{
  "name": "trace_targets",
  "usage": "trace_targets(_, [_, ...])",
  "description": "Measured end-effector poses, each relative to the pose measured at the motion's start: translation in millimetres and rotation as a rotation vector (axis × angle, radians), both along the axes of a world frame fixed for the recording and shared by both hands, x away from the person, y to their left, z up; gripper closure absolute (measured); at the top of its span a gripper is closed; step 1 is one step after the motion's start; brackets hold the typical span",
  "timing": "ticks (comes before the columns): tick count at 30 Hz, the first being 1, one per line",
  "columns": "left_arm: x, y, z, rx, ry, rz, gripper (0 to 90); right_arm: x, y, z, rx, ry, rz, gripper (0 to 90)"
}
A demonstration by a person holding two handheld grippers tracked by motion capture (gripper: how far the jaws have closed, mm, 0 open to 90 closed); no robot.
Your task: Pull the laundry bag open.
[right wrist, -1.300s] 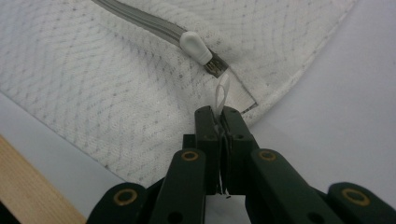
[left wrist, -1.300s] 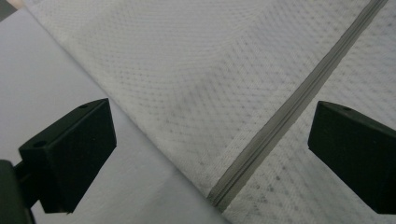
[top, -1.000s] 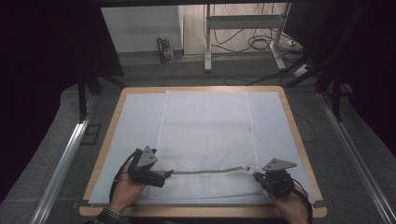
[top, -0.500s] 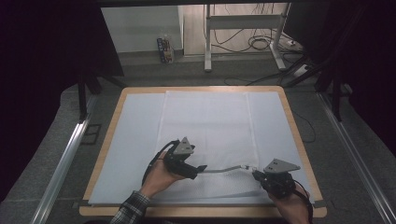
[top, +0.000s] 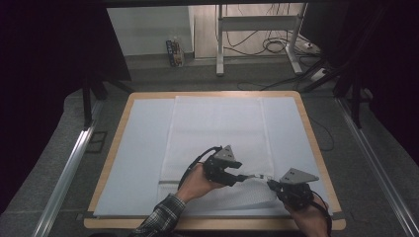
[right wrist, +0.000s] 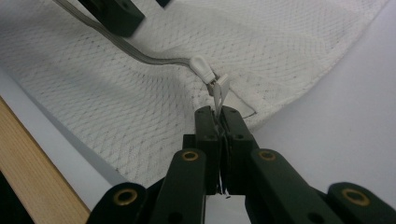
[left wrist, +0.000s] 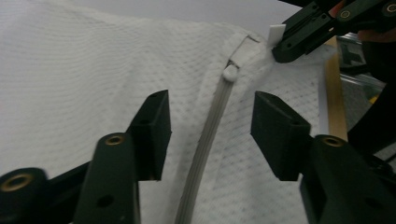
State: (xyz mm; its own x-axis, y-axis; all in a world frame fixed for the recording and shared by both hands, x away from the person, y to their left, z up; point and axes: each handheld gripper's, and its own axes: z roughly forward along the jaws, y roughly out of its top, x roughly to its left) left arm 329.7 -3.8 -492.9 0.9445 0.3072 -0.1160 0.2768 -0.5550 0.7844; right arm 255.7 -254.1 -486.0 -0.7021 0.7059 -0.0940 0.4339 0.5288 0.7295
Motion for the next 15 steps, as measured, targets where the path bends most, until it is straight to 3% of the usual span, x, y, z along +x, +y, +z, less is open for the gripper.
trace_targets(4, [3.2,-13.2,-3.5,0.033,0.010,-0.036,55.1,-0.2,0.0,0.2,-0.001,-0.006,0.003,86.5])
trace_targets(15, [3.9,-33.8,-7.9,0.060,0.032,-0.088,60.3,-0.8,1.1,0.5,-0.020,-0.023,0.009,86.4])
